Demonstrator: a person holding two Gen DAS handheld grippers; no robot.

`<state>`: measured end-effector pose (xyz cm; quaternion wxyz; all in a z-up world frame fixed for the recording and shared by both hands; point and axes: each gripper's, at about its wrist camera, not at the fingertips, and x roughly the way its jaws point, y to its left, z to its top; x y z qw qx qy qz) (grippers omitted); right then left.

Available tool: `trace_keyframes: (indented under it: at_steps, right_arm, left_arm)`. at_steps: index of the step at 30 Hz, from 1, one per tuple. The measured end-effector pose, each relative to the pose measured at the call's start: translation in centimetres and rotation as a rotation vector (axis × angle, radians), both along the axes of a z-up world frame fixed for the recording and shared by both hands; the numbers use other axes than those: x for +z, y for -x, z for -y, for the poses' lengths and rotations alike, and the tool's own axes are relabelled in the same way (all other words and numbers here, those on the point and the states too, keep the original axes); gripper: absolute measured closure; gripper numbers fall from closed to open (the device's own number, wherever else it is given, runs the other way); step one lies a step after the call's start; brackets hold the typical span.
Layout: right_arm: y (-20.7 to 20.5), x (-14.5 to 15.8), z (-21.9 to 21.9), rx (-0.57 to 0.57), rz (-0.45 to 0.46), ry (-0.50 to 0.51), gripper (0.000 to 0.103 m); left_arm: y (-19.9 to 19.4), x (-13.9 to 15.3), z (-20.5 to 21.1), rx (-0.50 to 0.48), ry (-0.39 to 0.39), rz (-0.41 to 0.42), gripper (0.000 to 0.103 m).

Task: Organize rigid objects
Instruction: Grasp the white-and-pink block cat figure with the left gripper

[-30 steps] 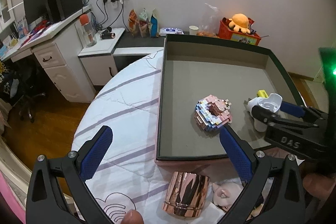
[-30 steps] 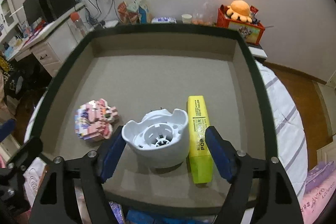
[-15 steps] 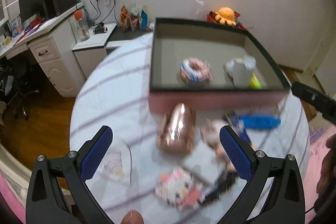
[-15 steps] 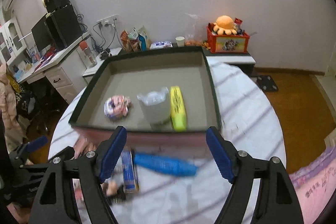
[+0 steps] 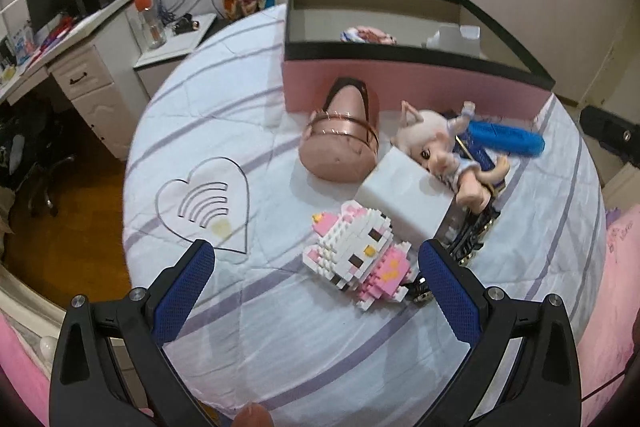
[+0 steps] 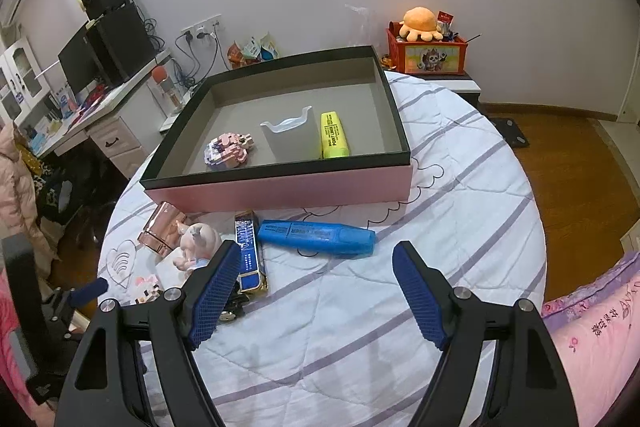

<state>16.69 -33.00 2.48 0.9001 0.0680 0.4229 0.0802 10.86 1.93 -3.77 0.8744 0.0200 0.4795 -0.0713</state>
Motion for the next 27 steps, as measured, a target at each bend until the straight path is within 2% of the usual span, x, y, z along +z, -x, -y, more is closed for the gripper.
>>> trace_keyframes:
  at_steps: [5,8,11,13,17,27]
  right_arm:
    - [0.0,-0.3,-0.5,-0.002,-0.009,0.013,0.024]
    - [-0.1,-0.4,-0.8,-0.001,-0.015,0.020,0.024]
    - [-0.1,-0.5,-1.0,-0.002,-0.020,0.022,0.024]
    - [-0.2,-0.6,-1.0,-0.004,-0.023,0.022,0.024]
    - [-0.2,-0.8,-1.0,-0.003,-0.026,0.021,0.024]
    - [0.4,-0.7,-1.1,0.004,-0.023,0.013,0.024]
  left_arm:
    - [-1.0,-1.6,0.3,-0.027,0.032,-0.041,0.000]
    - [-1.2,-2.0,0.7,-0.034,-0.007,-0.034,0.000]
    - [-1.2,-2.0,0.7,-0.034,0.005,-0.028,0.001]
    - [-1.0,-1.8,0.5,-0.030,0.010,-0.020,0.008]
    - [-0.9,-1.3,0.3,-0.023,0.011,-0.005,0.041]
    - [-0.5,-0.8,0.2,-0.023,0.025,-0.015,0.042]
